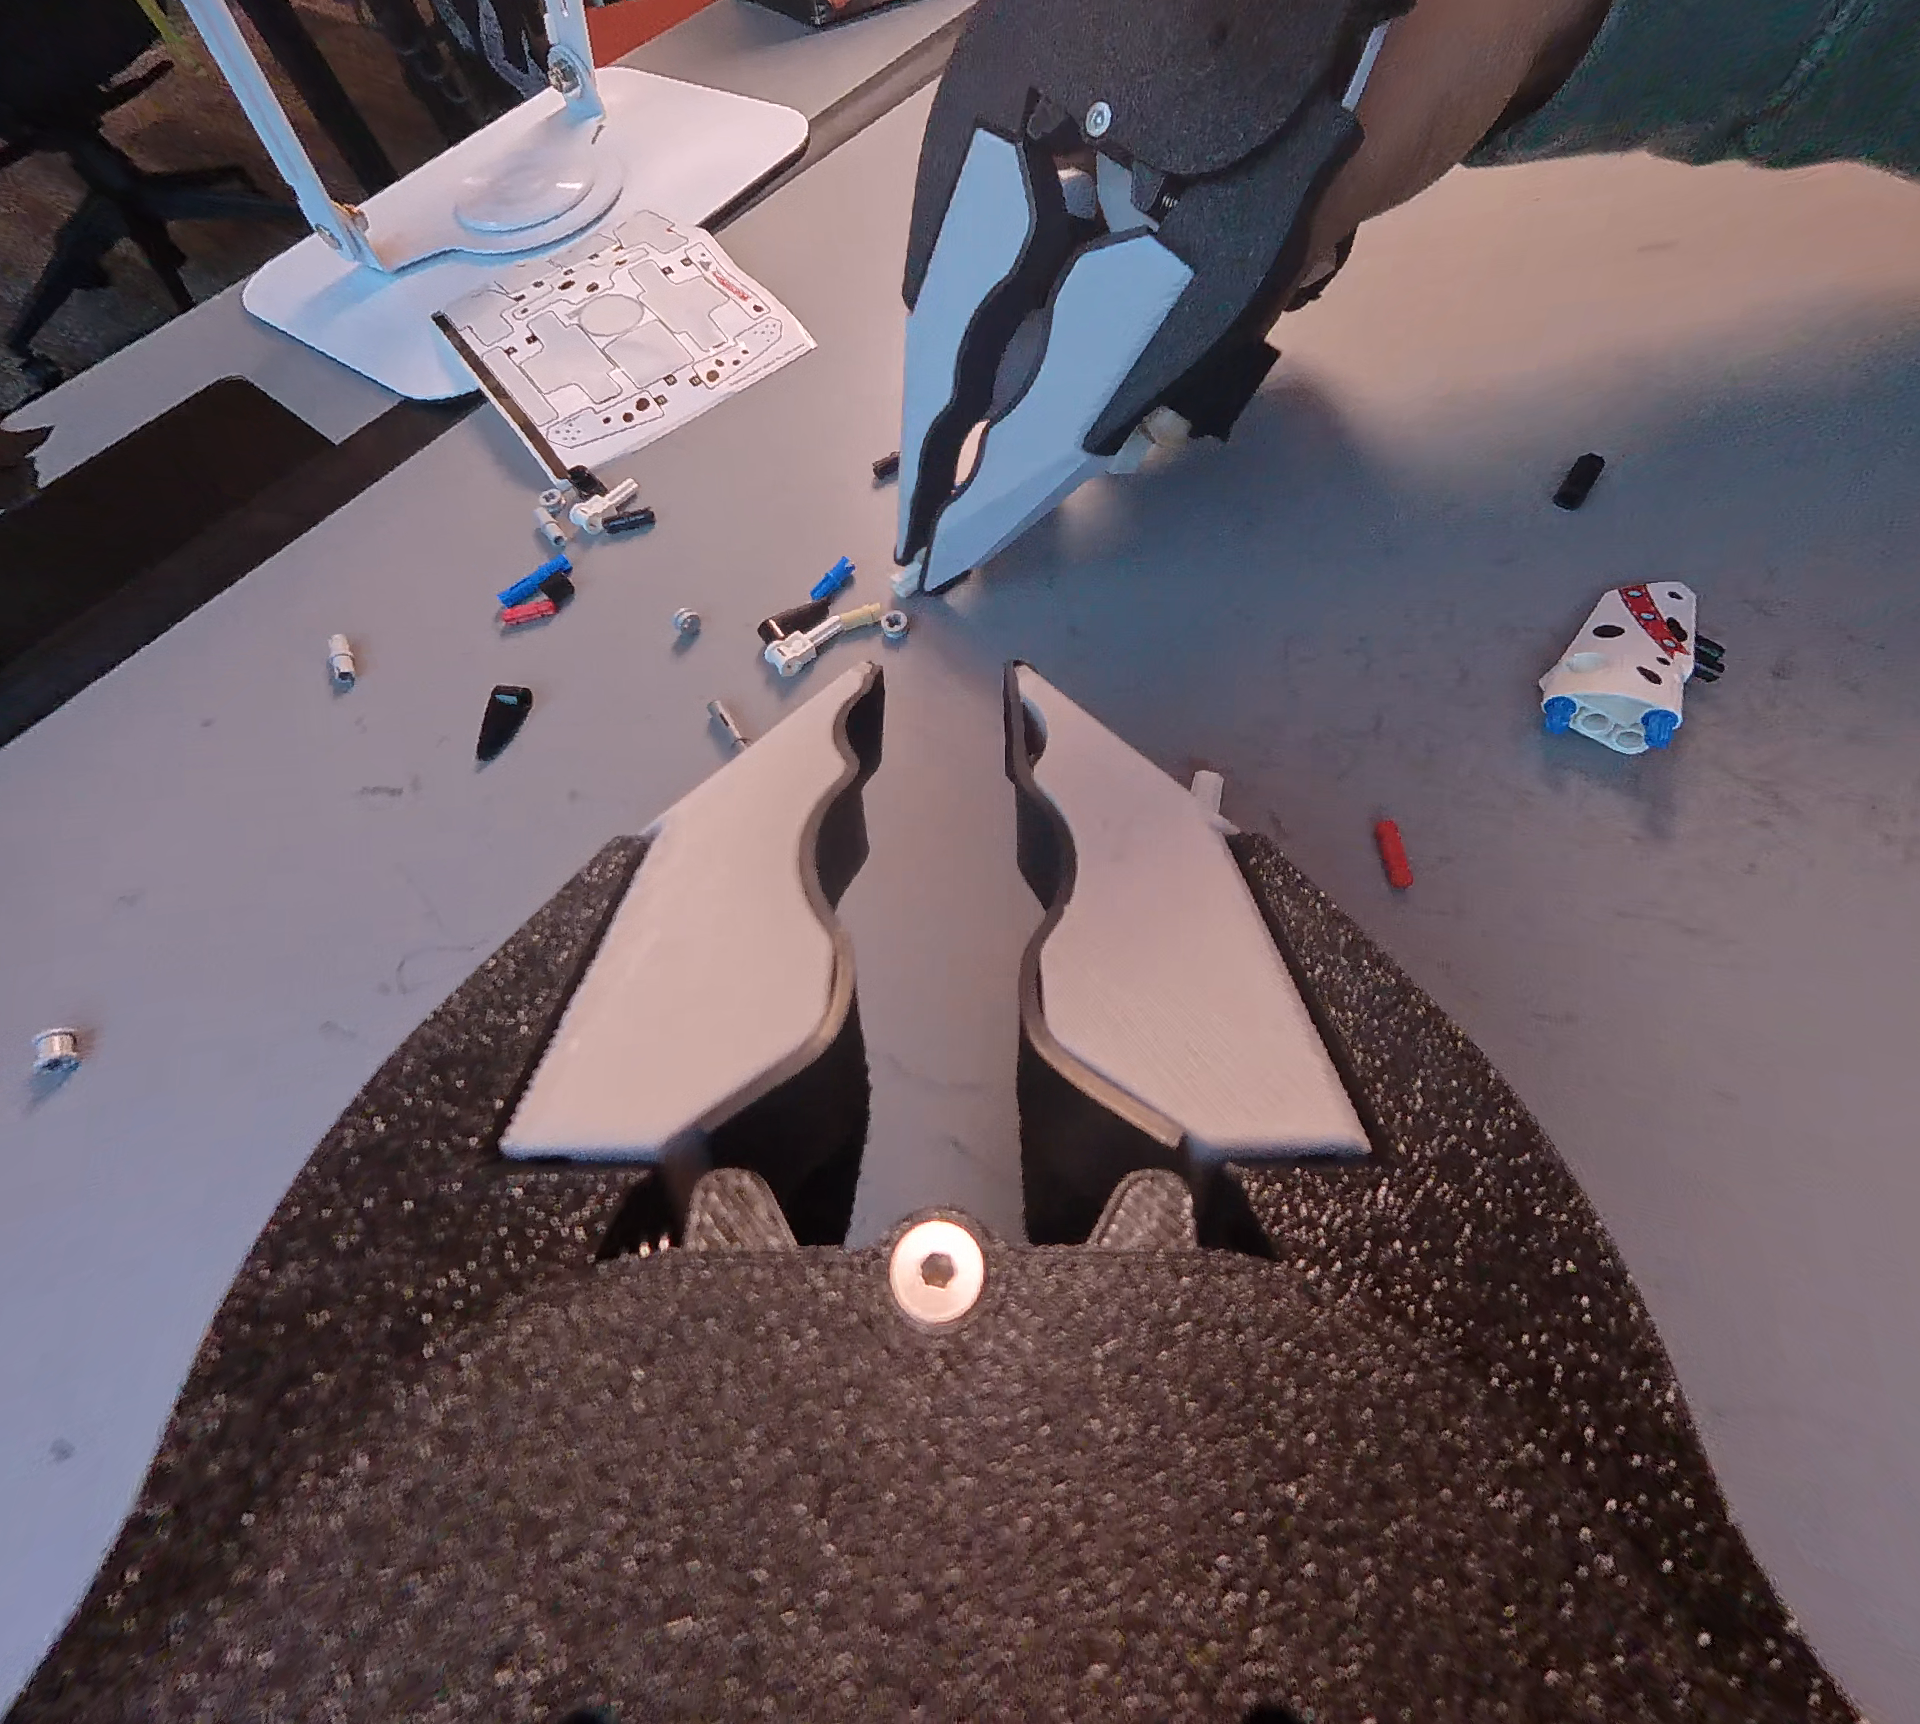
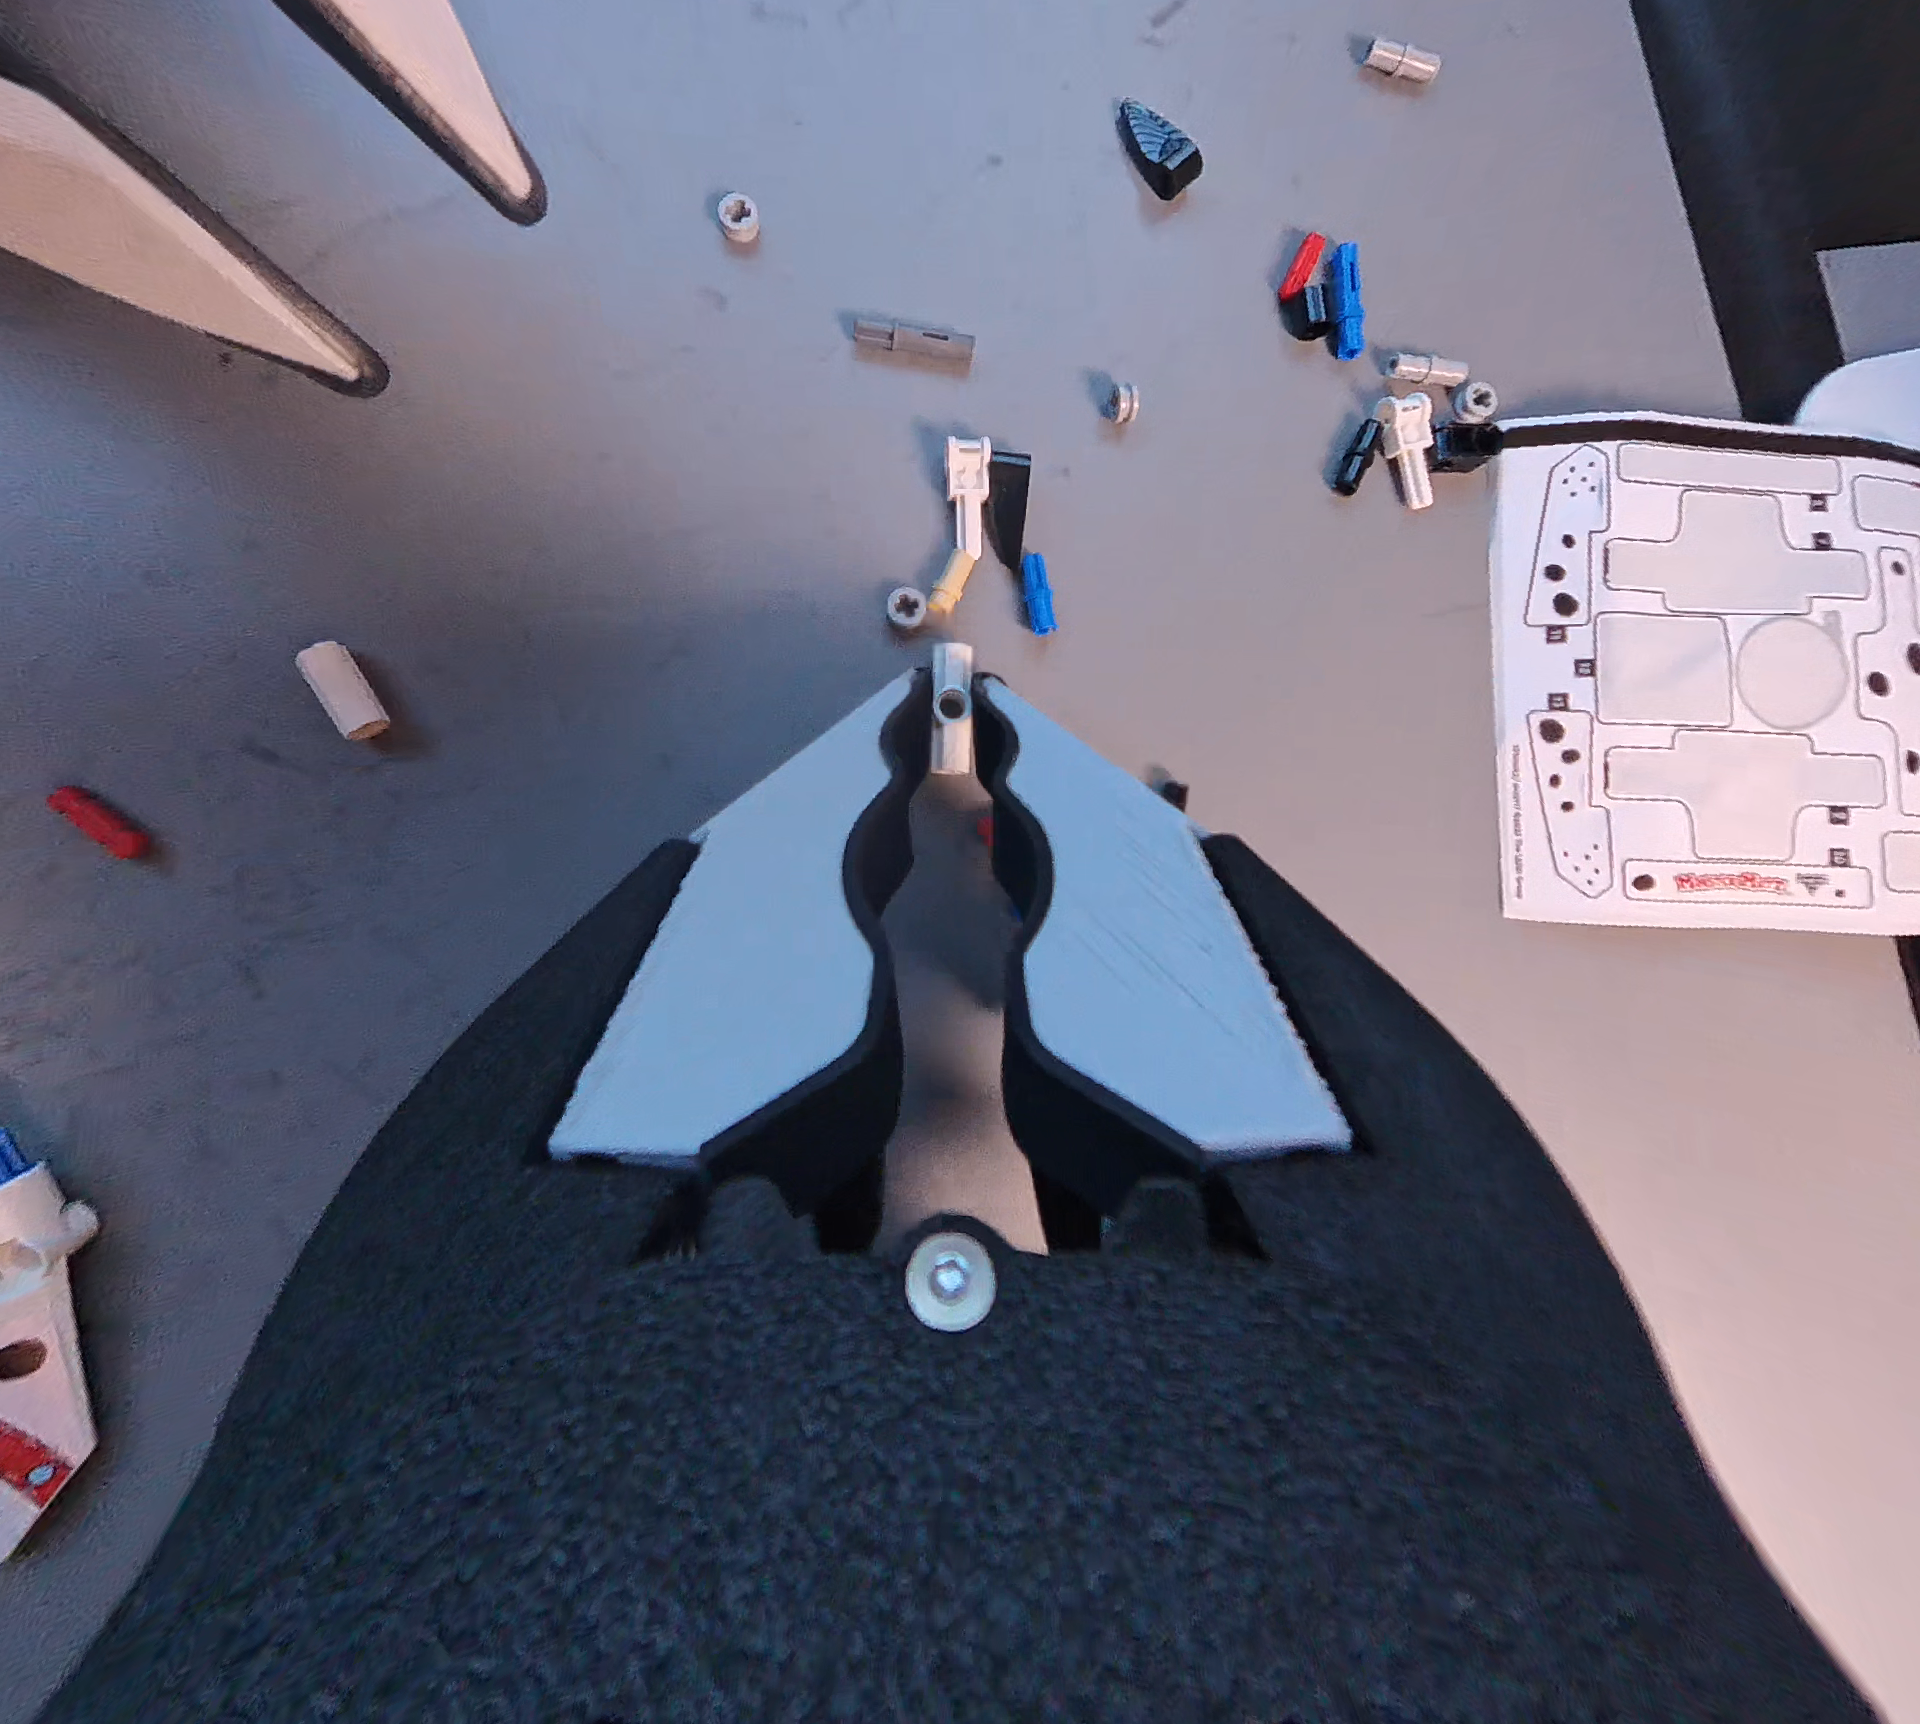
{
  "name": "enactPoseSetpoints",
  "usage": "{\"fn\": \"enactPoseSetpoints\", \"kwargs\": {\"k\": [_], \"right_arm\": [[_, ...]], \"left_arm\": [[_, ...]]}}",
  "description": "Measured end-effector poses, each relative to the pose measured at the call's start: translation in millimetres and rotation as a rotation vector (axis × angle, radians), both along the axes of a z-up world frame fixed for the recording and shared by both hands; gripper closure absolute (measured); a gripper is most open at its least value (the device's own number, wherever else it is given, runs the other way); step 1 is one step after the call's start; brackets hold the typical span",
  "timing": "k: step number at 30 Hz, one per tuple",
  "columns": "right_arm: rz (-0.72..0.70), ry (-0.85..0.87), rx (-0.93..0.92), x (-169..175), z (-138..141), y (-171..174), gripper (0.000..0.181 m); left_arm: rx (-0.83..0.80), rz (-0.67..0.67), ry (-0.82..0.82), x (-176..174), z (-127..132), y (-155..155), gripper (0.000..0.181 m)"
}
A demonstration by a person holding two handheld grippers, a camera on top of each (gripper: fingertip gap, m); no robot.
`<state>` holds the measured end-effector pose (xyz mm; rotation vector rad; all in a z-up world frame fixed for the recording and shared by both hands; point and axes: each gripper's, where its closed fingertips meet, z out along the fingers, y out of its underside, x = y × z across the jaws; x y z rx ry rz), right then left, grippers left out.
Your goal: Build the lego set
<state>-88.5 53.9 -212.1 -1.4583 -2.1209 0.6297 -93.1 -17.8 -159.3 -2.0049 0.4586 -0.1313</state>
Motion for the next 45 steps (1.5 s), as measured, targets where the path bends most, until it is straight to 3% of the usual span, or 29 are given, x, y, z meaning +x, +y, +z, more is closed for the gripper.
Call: {"fn": "enactPoseSetpoints", "kwargs": {"k": [3, 6, 10, 14, 17, 18, 23, 27, 31, 35, 39, 45], "right_arm": [[0.002, 0.044, -0.059, 23, 22, -4, 0.175], [-0.134, 0.071, 0.002, 74, 40, 26, 0.175], [-0.315, -0.061, 0.058, 165, 19, 63, 0.174], [-0.401, -0.088, -0.009, 207, 1, 63, 0.174], [-0.394, -0.069, -0.021, 204, 0, 63, 0.172], [-0.388, -0.062, -0.008, 199, 2, 66, 0.163], [-0.255, 0.069, -0.013, 129, 33, 66, 0.156], [-0.207, 0.037, -0.038, 79, 19, 86, 0.158], [-0.182, -0.012, -0.12, 54, 6, 93, 0.164], [-0.161, -0.061, -0.131, 51, -2, 94, 0.176], [-0.165, -0.066, -0.107, 59, -1, 93, 0.177], [-0.249, -0.058, -0.046, 122, 23, 86, 0.176]], "left_arm": [[0.006, -0.009, 0.003, 2, 1, -1, 0.159], [0.015, -0.014, 0.006, 4, 4, -2, 0.158], [0.019, -0.032, 0.0, 9, 6, -2, 0.158], [0.004, -0.035, 0.005, 10, 2, -2, 0.158], [-0.009, -0.026, 0.001, 8, -3, -1, 0.159], [-0.013, -0.023, 0.0, 7, -4, -1, 0.159], [-0.017, -0.01, -0.004, 4, -6, -1, 0.159], [-0.017, -0.01, -0.001, 4, -6, -1, 0.159], [-0.021, -0.014, 0.003, 4, -7, -1, 0.159], [-0.02, -0.016, 0.006, 3, -7, -1, 0.159], [-0.019, -0.019, 0.003, 4, -6, -1, 0.159], [-0.014, -0.031, 0.004, 7, -5, -2, 0.159]]}}
